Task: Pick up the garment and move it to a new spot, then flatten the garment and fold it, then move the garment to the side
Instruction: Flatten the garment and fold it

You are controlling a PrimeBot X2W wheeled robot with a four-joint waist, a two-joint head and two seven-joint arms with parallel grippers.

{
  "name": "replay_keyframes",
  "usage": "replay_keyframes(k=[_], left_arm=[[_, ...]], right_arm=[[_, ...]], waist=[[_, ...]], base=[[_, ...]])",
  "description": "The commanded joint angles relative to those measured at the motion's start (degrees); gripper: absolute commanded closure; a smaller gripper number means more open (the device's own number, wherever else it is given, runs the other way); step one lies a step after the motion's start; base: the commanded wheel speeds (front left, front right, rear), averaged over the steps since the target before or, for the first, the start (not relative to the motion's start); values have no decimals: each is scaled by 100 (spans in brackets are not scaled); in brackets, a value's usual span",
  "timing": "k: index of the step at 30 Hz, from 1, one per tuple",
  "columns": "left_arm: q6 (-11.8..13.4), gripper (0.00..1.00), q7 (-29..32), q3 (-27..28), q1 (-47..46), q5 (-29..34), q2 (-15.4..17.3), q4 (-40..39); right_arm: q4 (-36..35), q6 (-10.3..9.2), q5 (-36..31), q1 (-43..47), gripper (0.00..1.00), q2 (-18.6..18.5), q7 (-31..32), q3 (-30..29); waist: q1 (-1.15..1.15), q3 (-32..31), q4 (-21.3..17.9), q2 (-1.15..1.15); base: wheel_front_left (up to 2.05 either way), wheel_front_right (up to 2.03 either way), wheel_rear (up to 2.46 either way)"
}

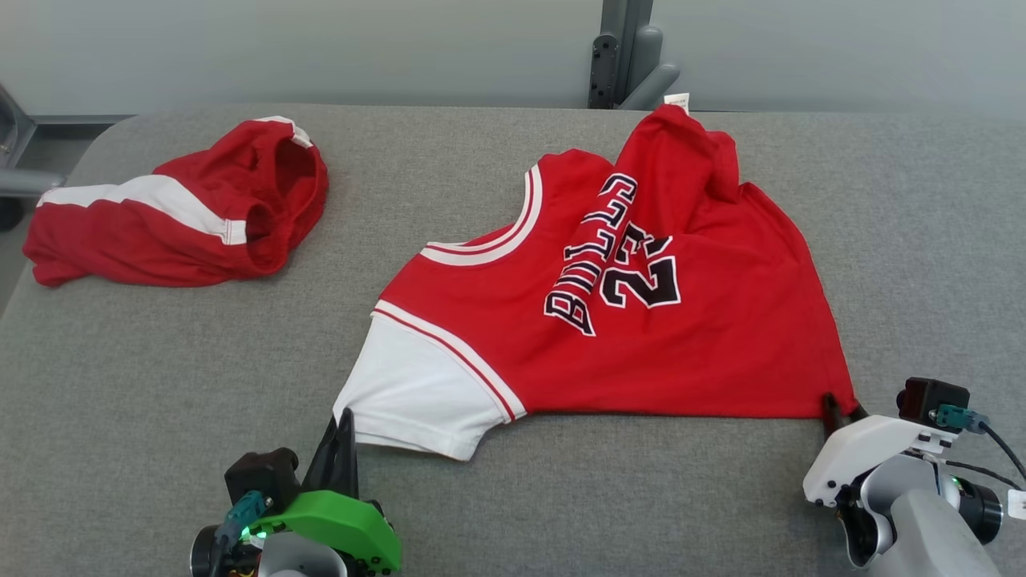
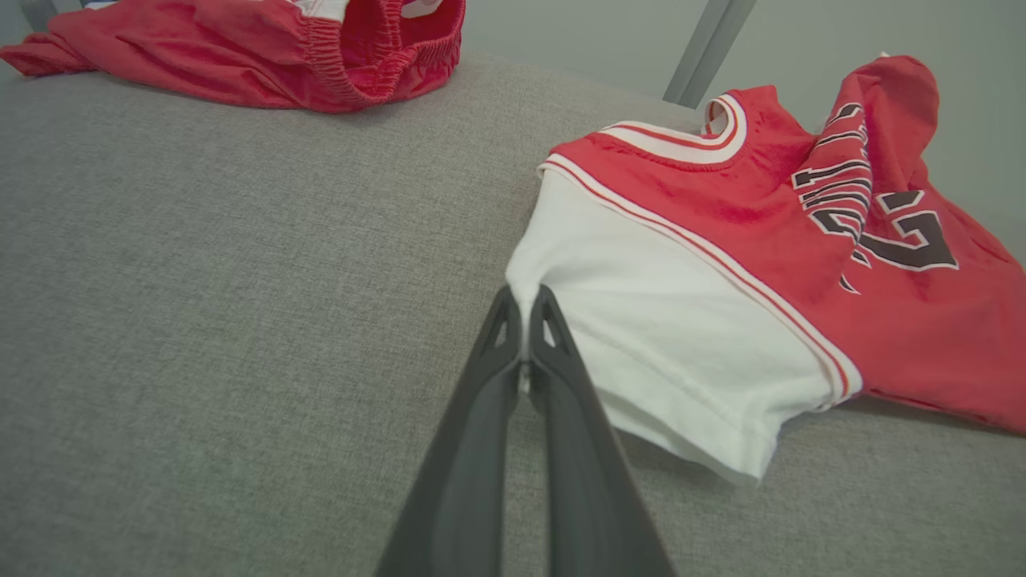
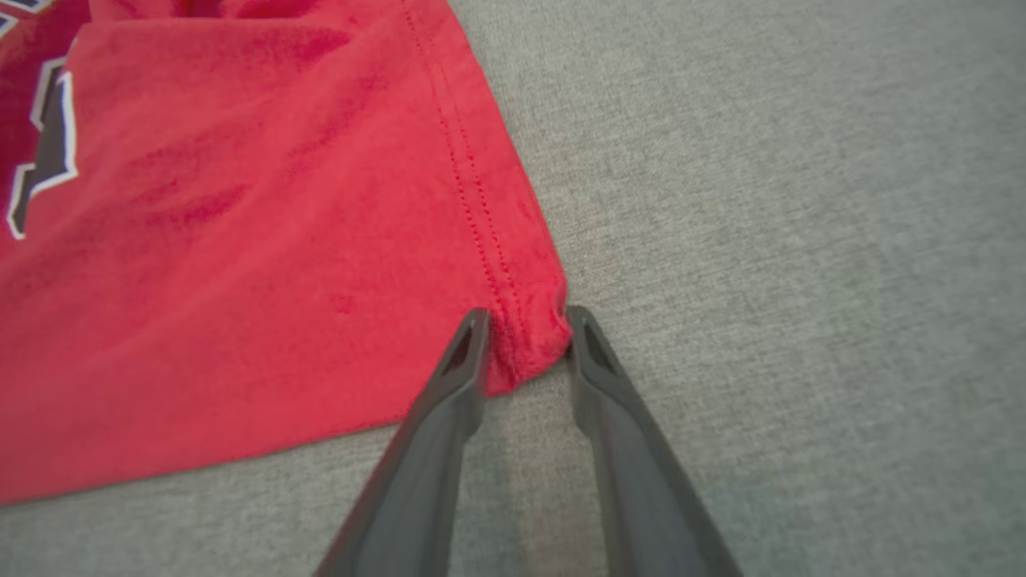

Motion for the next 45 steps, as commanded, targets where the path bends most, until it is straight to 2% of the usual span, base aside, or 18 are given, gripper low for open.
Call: replay_keyframes(k=[1, 2, 3, 4, 9, 15, 22, 26, 27, 29, 39, 45], left_arm=[[60, 100, -8, 13, 37, -38, 52, -22], [55, 100, -13, 17, 43, -45, 56, -34], [56, 100, -20, 17, 47, -43, 59, -46], [45, 100, -36, 17, 47, -49, 59, -63], [7, 100, -164, 89, 13, -141, 49, -203], [-224, 100, -304, 281, -114, -637, -27, -603], [-404, 100, -385, 455, -255, -1237, -68, -1488], [-391, 100, -394, 539, -205, -1378, -71, -2148], [-363, 100, -381, 563, -143, -1440, -70, -2505], [-346, 100, -332, 589, -84, -1504, -59, -2873], [-172, 100, 113, 561, -120, -1488, 147, -4728], [-66, 100, 499, 490, -444, -1290, 358, -5605]], right_arm=[[98, -4, 43, 5, 59, 17, 49, 39], [144, -5, 85, -22, 64, 17, 53, 68], [178, -5, 92, -32, 85, 17, 50, 90], [186, -5, 139, -51, 100, 17, -12, 106], [34, -5, 384, -210, 100, 1, -465, 177], [-516, -5, 1394, -225, 100, -2, -813, 574], [-1985, -4, 2360, 79, 100, -72, -837, 915], [-2995, -3, 2801, 349, 100, -134, -756, 965], [-3537, -2, 3012, 497, 100, -156, -703, 958], [-4025, -2, 3186, 644, 100, -178, -641, 922], [-6067, -2, 3672, 1169, 100, -121, -203, 649], [-6964, -2, 3795, 1324, 100, -56, 146, 473]], waist=[[0, -3, -5, 13], [0, -4, -11, 13], [0, -7, -18, 13], [0, -11, -25, 13], [0, -44, -73, 13], [0, -156, -178, 13], [0, -353, -353, 13], [0, -475, -473, 13], [0, -534, -527, 13], [0, -590, -580, 13], [0, -707, -780, 13], [0, -710, -870, 13]], base=[[0, 0, 0], [0, 0, 0], [0, 0, 0], [0, 0, 0], [0, 0, 0], [0, 0, 0], [0, 0, 0], [0, 0, 0], [0, 0, 0], [0, 0, 0], [0, 0, 0], [0, 0, 0]])
